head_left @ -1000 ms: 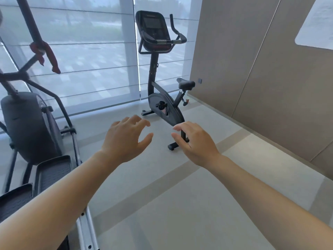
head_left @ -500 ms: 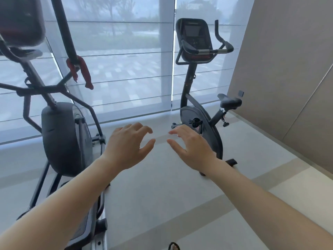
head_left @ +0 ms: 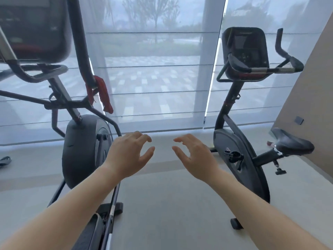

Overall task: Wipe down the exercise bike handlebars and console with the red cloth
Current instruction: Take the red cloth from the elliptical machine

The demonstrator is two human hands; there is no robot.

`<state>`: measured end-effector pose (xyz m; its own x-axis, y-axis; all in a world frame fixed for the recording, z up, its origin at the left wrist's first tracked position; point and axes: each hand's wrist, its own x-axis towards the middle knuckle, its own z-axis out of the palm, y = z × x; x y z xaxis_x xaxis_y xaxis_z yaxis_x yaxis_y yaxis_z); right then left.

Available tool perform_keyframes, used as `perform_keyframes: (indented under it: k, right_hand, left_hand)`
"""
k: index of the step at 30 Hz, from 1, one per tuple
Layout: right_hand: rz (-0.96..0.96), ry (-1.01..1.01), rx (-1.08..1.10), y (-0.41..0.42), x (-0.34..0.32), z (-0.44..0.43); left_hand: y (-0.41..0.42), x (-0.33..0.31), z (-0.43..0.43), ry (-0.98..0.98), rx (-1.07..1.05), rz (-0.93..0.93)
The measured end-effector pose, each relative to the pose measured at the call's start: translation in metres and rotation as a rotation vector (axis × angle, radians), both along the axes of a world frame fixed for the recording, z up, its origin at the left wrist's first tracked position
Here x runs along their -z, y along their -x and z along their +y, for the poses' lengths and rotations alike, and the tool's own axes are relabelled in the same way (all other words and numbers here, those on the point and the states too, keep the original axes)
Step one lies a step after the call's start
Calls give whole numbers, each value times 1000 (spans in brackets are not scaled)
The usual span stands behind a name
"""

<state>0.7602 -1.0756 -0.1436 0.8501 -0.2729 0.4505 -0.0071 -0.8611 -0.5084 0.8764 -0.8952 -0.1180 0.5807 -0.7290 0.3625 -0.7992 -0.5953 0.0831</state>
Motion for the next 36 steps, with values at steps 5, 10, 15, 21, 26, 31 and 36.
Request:
perform_keyframes:
  k: [5,10,15,21,26,31,36]
  right_hand:
    - [1,36,-74,-86,-6,-10]
    - [-22,36,-124,-173,-15,-9]
    - [-63,51,-146,-260,-31,-7]
    - [-107,15,-164,-346,-39,2]
    - [-76,13,-205,-395,-36,12]
    - [-80,6,-254,-429,-39,13]
    - [-84,-7,-288,-448,-42,17]
  left_hand:
    - [-68,-2,-3,23,-78,-12]
    - [-148,-10,-4,55,-106,-38]
    - [-229,-36,3,71,-124,-91]
    - [-302,-56,26,102,-137,-185]
    - [-328,-56,34,108,-119,-251]
    - [-335,-59,37,194,-123,-352]
    - [-337,-63,46,215,-144,-361]
